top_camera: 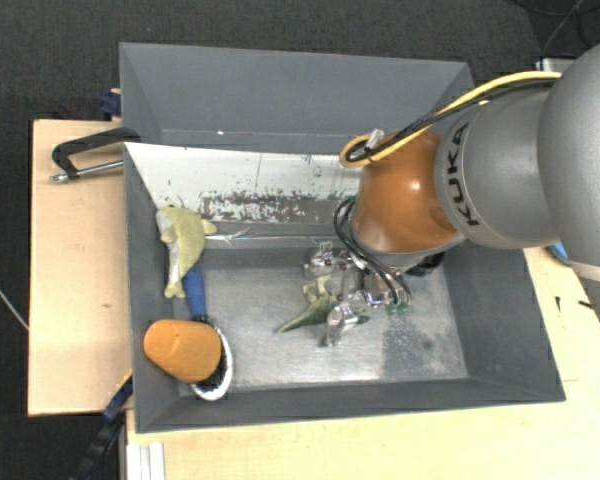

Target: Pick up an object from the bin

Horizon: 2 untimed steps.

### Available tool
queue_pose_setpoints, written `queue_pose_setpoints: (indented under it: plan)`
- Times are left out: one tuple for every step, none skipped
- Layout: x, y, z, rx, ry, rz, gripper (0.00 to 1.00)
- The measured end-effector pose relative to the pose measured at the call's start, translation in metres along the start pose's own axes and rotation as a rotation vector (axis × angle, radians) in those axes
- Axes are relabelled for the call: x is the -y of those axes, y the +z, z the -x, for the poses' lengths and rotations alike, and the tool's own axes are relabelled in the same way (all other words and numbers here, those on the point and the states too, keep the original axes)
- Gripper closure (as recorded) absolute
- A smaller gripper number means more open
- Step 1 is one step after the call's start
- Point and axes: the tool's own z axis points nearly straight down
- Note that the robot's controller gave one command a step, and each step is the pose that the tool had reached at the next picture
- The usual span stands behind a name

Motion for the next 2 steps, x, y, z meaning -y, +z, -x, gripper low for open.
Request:
queue_pose_setpoints:
  plan:
    - [0.002, -0.003, 0.003, 0.010, 0.001, 0.000, 1.00]
    - [0.004, -0.150, -0.017, 0.004, -0.227, -0.001, 1.00]
